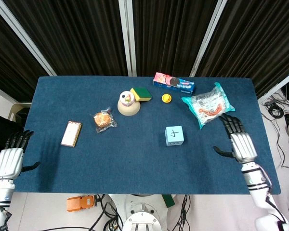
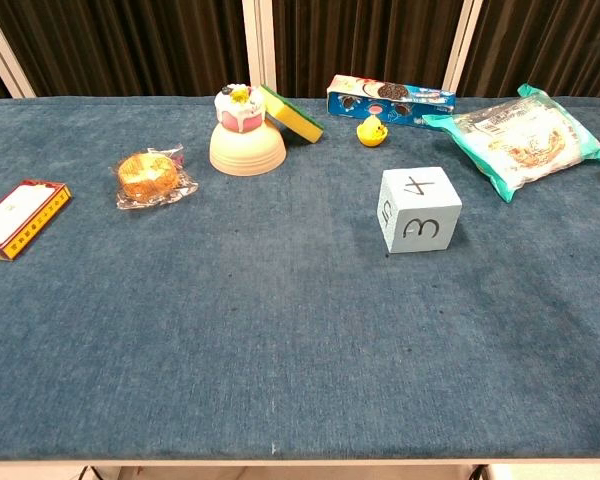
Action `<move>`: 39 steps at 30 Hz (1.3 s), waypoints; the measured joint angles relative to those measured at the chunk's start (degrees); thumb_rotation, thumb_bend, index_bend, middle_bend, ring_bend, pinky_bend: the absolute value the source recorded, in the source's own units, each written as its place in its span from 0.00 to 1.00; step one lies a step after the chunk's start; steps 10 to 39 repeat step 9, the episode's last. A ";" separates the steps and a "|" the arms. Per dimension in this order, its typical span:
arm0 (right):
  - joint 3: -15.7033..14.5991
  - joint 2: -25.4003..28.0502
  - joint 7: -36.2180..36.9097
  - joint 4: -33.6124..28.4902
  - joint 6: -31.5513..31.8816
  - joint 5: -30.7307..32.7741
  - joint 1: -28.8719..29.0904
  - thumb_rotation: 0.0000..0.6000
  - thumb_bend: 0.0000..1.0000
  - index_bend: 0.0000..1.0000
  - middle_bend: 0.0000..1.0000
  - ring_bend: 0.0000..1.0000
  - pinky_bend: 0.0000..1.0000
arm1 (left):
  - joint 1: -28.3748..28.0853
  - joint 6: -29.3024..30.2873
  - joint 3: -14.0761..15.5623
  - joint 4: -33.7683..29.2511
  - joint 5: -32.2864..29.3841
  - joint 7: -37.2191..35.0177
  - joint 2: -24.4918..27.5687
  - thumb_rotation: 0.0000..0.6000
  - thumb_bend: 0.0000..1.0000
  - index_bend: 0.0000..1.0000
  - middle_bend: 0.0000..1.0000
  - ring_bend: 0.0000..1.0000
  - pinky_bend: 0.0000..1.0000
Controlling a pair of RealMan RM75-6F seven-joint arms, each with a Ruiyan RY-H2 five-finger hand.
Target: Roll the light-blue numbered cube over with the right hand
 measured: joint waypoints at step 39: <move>-3.31 6.25 -5.92 -5.81 9.58 0.76 -10.58 1.00 0.33 0.00 0.01 0.00 0.00 | -0.17 0.56 -0.17 -0.80 0.25 0.74 -0.10 1.00 0.02 0.08 0.07 0.00 0.00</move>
